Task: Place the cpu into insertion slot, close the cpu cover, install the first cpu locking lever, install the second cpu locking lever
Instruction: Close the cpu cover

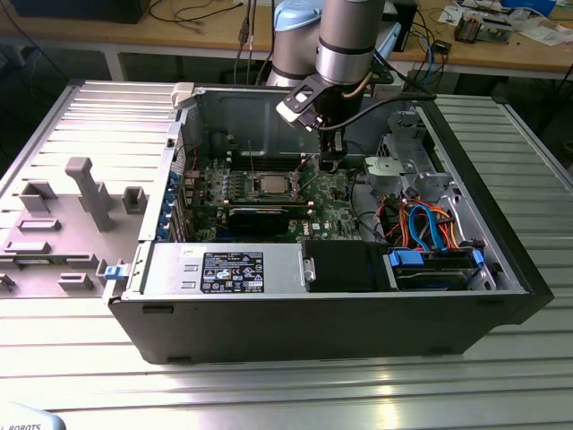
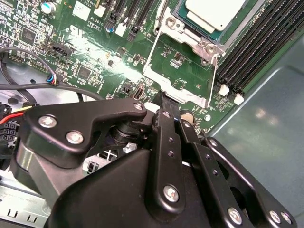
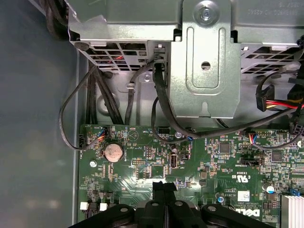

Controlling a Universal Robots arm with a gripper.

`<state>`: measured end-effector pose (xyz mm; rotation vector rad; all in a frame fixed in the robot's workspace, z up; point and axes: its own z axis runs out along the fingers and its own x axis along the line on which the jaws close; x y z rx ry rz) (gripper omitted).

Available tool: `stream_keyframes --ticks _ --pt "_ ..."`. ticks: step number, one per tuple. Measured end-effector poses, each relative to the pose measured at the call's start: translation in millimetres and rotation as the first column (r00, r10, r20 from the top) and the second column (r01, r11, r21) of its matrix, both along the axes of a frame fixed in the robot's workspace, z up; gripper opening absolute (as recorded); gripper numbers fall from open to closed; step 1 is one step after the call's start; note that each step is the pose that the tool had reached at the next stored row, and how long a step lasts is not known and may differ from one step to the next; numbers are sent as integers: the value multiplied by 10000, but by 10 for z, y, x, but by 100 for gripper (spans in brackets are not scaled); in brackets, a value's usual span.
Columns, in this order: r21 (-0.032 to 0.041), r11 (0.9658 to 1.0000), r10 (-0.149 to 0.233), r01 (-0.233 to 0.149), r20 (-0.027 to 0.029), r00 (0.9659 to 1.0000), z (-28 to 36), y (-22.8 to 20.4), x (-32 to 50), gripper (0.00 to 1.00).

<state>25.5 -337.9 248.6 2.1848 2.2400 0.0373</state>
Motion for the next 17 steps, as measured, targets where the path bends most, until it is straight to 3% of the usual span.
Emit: stream_keyframes --ticks 6,17 --pt "0 10000 0 0 39 10000 0 0 -39 11" --pt "1 10000 0 0 41 10000 0 0 -74 11"
